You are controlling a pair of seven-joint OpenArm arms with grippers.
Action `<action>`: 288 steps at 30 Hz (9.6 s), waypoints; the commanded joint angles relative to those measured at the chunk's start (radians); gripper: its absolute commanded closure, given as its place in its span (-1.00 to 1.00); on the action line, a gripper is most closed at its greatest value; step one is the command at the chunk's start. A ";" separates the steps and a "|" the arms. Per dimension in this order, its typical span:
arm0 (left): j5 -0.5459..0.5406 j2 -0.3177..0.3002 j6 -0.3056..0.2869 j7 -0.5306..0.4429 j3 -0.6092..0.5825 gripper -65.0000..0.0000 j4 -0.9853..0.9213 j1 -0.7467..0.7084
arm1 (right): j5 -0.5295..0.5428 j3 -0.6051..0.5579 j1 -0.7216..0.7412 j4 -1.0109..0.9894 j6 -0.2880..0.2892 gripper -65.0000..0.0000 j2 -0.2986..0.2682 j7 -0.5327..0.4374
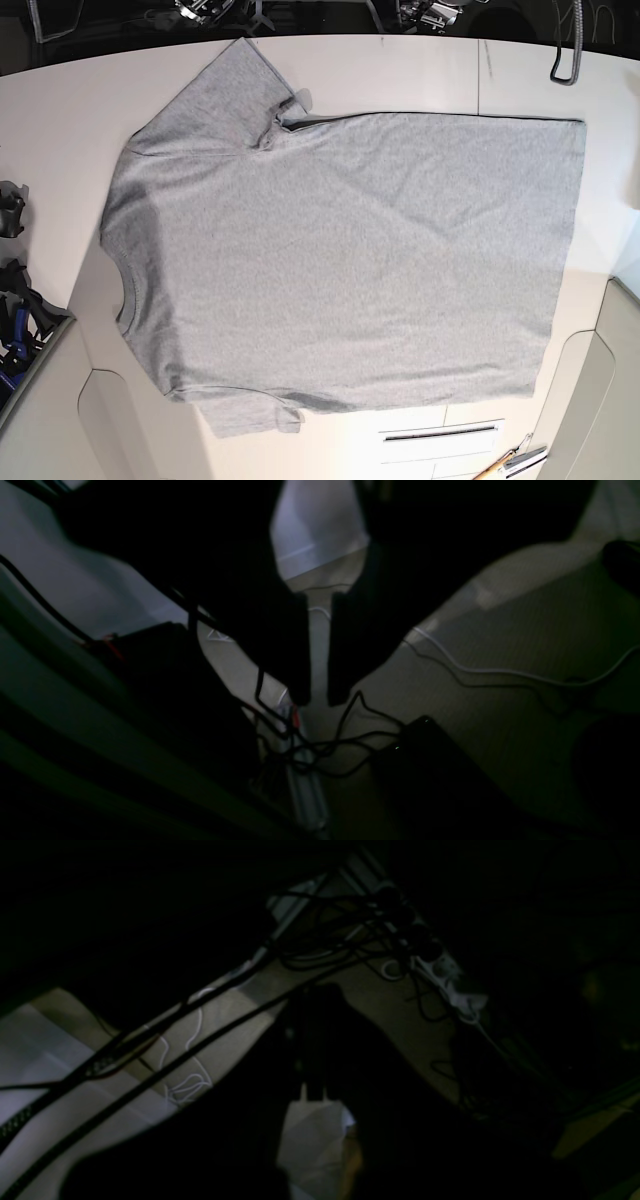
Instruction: Fold the T-shirt properly
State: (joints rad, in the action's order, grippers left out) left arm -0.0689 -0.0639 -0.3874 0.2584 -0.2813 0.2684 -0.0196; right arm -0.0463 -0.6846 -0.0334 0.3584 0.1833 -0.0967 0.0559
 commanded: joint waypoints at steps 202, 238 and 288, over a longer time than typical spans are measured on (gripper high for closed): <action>-0.809 -0.465 -0.237 0.272 0.859 -0.30 1.138 -0.509 | 0.880 1.048 -0.557 1.324 0.310 0.11 -0.254 0.655; -0.803 -0.465 -0.237 0.264 0.748 -0.30 1.119 -0.492 | 0.846 0.901 -0.510 1.324 0.311 0.11 -0.101 0.625; -0.719 -0.462 -0.311 0.172 0.832 1.00 1.286 -0.489 | 0.932 1.091 -0.499 1.616 0.397 1.00 -0.083 0.698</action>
State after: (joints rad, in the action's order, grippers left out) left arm -0.7673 -0.5117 -0.6888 0.4549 0.5381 1.5391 -0.5137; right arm 0.8593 0.4000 -0.5369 1.9572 0.5716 -0.1741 0.7822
